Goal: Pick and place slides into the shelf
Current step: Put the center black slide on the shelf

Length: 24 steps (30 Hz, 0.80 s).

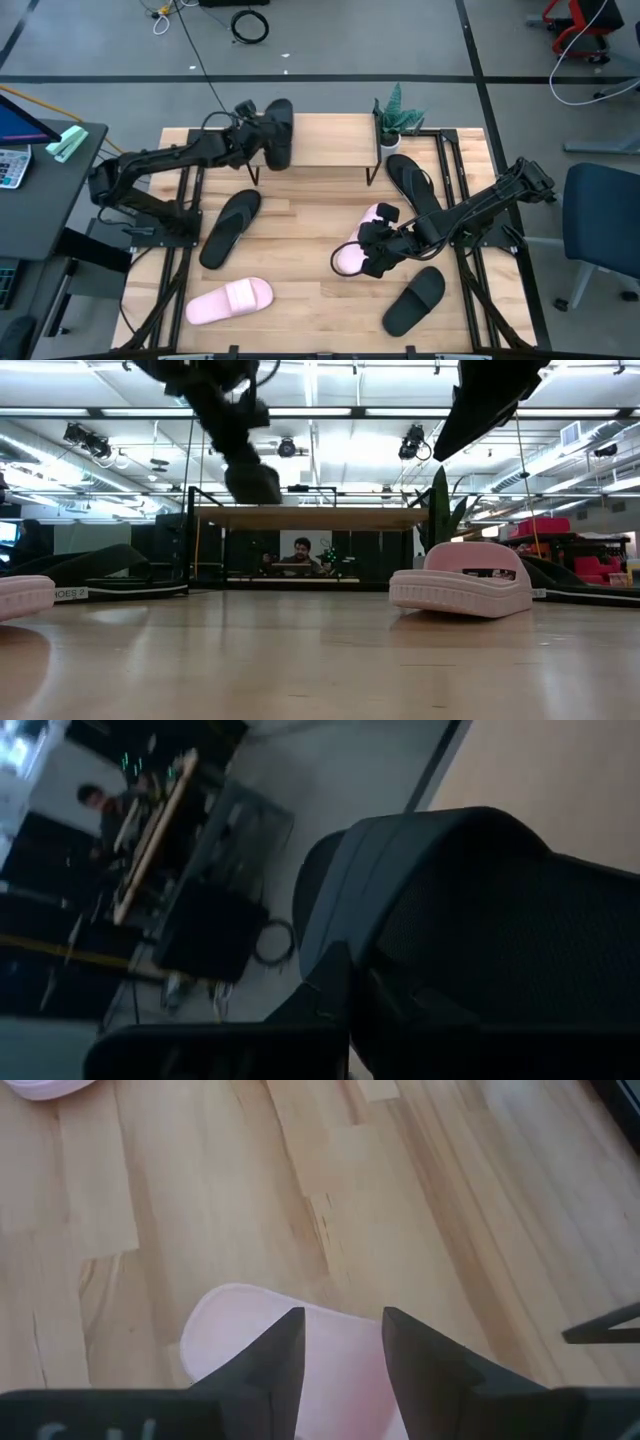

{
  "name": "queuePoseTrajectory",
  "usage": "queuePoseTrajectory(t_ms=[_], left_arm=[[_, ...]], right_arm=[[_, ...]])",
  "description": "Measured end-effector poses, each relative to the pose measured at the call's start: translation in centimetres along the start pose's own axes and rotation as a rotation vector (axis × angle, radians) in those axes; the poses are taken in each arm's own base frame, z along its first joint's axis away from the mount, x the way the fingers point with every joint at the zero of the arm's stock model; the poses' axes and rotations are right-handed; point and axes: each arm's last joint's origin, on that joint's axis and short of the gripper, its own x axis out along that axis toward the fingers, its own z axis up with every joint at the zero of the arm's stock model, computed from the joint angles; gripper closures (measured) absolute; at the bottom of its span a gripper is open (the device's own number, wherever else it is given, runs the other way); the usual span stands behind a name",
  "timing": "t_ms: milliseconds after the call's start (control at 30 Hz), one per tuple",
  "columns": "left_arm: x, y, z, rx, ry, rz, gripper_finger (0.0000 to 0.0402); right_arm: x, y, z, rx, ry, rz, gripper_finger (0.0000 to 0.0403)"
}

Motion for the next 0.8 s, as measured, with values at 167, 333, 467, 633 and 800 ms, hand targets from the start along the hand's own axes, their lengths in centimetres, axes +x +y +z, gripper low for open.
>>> queuePoseTrajectory(t_ms=[167, 333, 467, 633, 800], left_arm=[[1.3, 0.4, -1.7, 0.026, 0.063, 0.017, 0.0390], [2.1, 1.3, -2.3, 0.028, 0.094, 0.039, 0.0390], [2.7, 1.8, -2.7, 0.090, 0.084, -0.003, 0.0384], [3.0, 2.1, -3.0, 0.085, 0.085, -0.029, 0.0359], [3.2, 2.2, -3.2, 0.058, 0.095, -0.025, 0.0330]], right_arm=[[0.0, 0.0, 0.0, 0.018, 0.000, 0.000, 0.0260], [0.0, 0.0, 0.0, 0.018, 0.000, 0.000, 0.0260], [0.0, 0.0, 0.0, 0.041, 0.000, 0.000, 0.0260], [0.0, 0.0, 0.0, 0.047, 0.000, 0.000, 0.0260], [0.0, 0.0, 0.0, 0.095, 0.000, 0.000, 0.0260]])
